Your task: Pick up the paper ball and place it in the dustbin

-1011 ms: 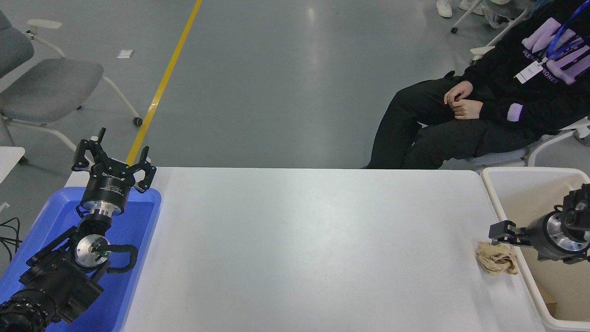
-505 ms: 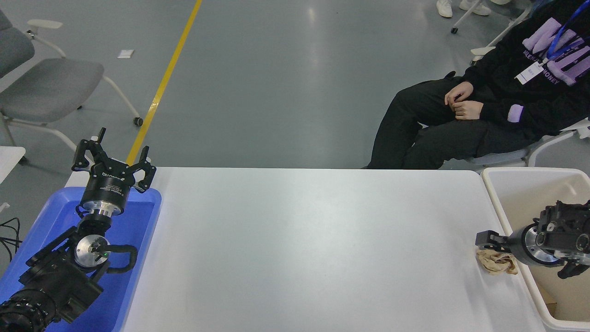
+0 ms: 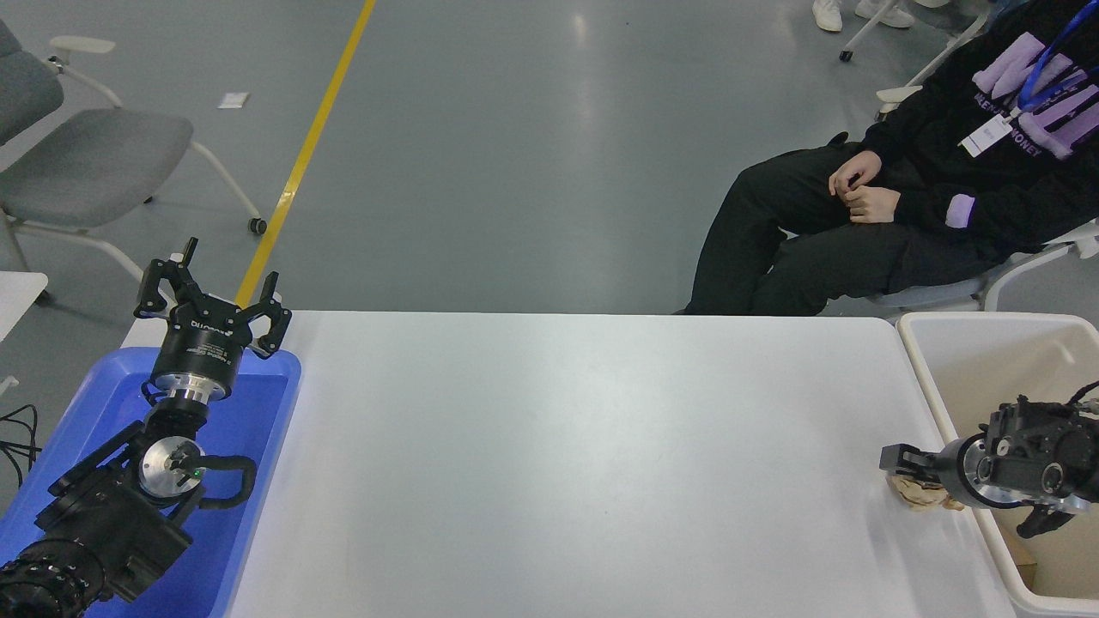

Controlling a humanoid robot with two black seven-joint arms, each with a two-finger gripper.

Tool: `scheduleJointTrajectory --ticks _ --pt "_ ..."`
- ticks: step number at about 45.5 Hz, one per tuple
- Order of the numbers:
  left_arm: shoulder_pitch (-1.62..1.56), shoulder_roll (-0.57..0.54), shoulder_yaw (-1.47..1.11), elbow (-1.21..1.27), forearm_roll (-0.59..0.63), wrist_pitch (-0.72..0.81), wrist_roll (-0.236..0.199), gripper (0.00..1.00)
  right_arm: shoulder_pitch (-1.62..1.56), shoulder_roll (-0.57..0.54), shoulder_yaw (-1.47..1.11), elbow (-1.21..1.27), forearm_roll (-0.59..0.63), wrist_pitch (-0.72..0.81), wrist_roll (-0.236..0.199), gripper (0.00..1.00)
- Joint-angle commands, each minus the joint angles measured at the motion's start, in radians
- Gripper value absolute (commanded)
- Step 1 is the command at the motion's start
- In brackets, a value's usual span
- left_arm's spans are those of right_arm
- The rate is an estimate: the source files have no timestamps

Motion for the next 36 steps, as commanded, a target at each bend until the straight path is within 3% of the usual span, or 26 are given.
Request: scheduleJointTrajectory --ticks 1,8,25,36 --pt "0.000 0.000 0.000 -0.001 0.001 0.000 0.000 0.98 -0.020 0.004 0.012 -0.007 0.008 -0.012 -0.001 0.38" --pt "0.000 0.000 0.000 0.001 0.001 0.000 0.000 0.98 -0.017 -0.001 0.020 0.005 0.020 -0.005 -0.001 0.00" --pt "0.000 0.000 0.000 0.001 -0.001 0.000 0.000 0.98 0.017 -0.044 0.025 0.062 0.117 -0.002 0.001 0.00" --pt "0.000 0.000 0.000 -0.001 0.001 -0.002 0.000 0.98 0.342 -0.222 -0.147 0.379 0.121 0.003 0.007 0.00"
